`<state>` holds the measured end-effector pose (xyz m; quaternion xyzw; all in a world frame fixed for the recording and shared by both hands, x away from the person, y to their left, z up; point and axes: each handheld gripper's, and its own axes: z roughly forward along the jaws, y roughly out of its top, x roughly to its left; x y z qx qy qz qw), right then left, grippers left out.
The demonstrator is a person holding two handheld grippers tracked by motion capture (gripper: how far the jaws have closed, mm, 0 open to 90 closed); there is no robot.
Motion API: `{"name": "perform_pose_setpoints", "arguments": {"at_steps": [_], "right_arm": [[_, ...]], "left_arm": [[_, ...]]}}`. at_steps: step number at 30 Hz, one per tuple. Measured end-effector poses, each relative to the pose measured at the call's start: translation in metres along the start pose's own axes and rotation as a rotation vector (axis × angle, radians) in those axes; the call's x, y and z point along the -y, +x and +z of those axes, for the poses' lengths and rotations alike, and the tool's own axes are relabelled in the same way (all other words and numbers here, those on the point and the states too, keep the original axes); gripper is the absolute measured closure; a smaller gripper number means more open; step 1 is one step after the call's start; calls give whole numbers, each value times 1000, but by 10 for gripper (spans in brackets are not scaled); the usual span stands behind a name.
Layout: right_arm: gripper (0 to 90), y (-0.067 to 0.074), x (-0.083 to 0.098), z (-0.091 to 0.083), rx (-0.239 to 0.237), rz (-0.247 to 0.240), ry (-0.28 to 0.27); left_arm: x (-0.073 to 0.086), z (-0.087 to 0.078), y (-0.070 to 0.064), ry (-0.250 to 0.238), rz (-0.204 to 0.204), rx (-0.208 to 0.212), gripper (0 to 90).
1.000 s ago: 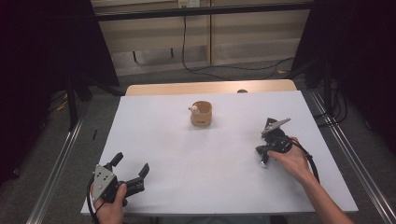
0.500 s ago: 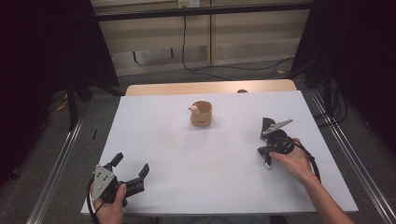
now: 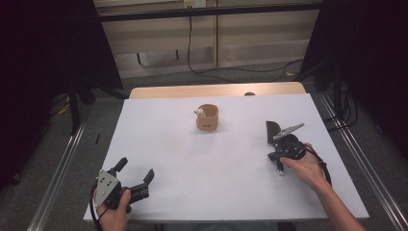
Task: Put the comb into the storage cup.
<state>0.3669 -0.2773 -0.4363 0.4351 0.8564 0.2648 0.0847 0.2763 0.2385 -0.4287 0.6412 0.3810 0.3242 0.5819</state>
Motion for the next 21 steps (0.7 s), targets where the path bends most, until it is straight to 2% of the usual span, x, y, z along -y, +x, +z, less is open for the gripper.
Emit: {"name": "perform_pose_setpoints", "arguments": {"at_steps": [21], "right_arm": [[900, -12, 10, -9, 6, 38, 10]], "left_arm": [[0, -1, 0, 2, -3, 3, 16]]}}
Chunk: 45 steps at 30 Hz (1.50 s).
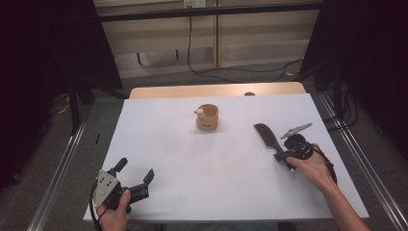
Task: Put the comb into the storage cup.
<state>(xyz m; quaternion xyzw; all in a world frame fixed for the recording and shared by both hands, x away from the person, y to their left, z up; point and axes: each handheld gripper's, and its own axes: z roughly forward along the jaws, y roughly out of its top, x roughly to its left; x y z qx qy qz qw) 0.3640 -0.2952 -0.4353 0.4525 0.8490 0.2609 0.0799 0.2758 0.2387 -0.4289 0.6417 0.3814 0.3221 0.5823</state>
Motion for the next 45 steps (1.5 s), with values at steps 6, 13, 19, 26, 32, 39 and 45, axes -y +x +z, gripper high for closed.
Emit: {"name": "perform_pose_setpoints", "arguments": {"at_steps": [6, 13, 19, 26, 32, 39, 45], "right_arm": [[900, -2, 1, -1, 4, -2, -2], [900, -4, 2, -1, 1, 13, -5], [900, -6, 3, -2, 2, 18, -10], [900, -6, 3, -2, 3, 16, -12], [900, -8, 3, -4, 3, 19, -19], [900, -6, 3, -3, -1, 15, -14], [900, -7, 3, -8, -20, -2, -58]], "left_arm": [[0, 0, 0, -1, -5, 1, 17], [0, 0, 0, -2, -6, 2, 17], [0, 0, 0, 1, -1, 2, 17], [0, 0, 0, -2, -5, 3, 16], [0, 0, 0, -2, -5, 2, 17], [0, 0, 0, 1, 0, 2, 16], [0, 0, 0, -2, -5, 3, 17]]}}
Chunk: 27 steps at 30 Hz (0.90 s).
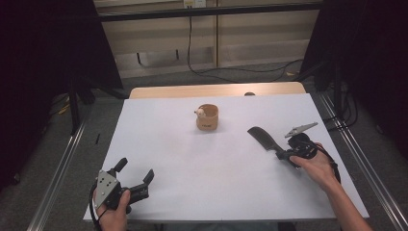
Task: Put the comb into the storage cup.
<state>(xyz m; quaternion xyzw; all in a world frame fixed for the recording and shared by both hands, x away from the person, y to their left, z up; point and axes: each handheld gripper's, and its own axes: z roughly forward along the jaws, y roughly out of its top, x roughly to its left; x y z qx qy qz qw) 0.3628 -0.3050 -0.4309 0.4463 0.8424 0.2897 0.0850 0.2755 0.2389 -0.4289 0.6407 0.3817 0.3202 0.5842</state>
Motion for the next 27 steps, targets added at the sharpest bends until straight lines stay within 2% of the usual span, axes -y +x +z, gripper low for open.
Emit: {"name": "perform_pose_setpoints", "arguments": {"at_steps": [7, 10, 14, 15, 18, 22, 23, 27], "right_arm": [[877, 2, -2, -11, 12, -23, -77], [819, 2, -2, -18, 11, -29, -118], [696, 1, -2, -25, 14, -22, -148], [641, 1, -2, -27, 12, -19, -158], [373, 0, -2, -29, 27, -11, -168], [136, -4, -2, -32, 22, 17, -177], [98, -4, -2, -32, 31, 23, -180], [84, -7, -3, -36, 49, 53, -197]], "left_arm": [[0, 0, 0, 1, 7, -4, 16], [0, 0, 0, -2, 1, -5, 17], [0, 0, 0, 3, 7, -4, 16], [0, 0, 0, 4, 8, -4, 16], [0, 0, 0, 6, 11, -6, 16], [0, 0, 0, 5, 11, -6, 16], [0, 0, 0, 6, 11, -5, 16], [0, 0, 0, 7, 13, -8, 16]]}}
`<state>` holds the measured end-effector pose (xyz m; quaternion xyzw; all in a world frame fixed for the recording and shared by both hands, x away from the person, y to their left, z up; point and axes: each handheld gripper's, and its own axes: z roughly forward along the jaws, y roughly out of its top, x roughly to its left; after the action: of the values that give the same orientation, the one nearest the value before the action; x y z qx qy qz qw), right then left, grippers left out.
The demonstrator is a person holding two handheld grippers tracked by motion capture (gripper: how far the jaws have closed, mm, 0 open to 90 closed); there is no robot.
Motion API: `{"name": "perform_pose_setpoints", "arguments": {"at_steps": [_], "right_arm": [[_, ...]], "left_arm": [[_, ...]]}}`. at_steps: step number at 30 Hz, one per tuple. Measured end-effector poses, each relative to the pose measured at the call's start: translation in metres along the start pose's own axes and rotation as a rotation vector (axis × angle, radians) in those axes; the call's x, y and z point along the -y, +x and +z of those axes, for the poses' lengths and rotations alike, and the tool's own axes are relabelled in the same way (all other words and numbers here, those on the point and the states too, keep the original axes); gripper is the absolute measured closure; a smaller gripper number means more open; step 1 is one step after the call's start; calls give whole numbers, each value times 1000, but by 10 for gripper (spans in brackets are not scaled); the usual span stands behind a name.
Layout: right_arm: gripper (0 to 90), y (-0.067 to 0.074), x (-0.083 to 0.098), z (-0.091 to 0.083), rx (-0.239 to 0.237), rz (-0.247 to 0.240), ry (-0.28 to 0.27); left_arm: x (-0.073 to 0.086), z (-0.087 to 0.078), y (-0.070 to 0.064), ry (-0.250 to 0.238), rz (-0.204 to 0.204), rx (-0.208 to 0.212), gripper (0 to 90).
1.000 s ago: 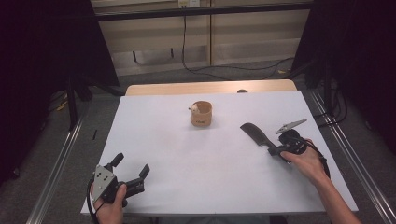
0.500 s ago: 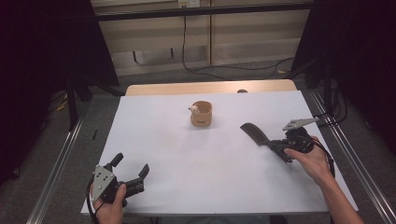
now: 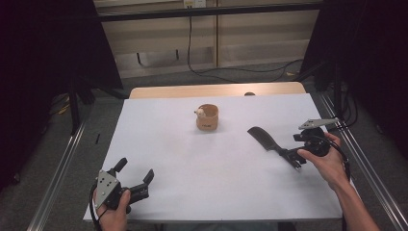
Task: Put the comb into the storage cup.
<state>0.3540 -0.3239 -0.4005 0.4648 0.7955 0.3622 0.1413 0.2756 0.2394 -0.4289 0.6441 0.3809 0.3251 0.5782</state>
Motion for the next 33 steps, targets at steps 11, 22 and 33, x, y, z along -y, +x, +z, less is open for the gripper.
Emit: {"name": "perform_pose_setpoints", "arguments": {"at_steps": [11, 22, 33], "right_arm": [[143, -7, -2, 1, 2, 33, -9], [105, -11, -20, 16, -75, 26, 210], [327, -10, -34, 42, -81, 0, 421]], "left_arm": [[0, 1, 0, -1, 4, -2, 16], [0, 3, -1, 3, 2, 0, 17], [0, 3, -1, 1, 4, 2, 17]]}}
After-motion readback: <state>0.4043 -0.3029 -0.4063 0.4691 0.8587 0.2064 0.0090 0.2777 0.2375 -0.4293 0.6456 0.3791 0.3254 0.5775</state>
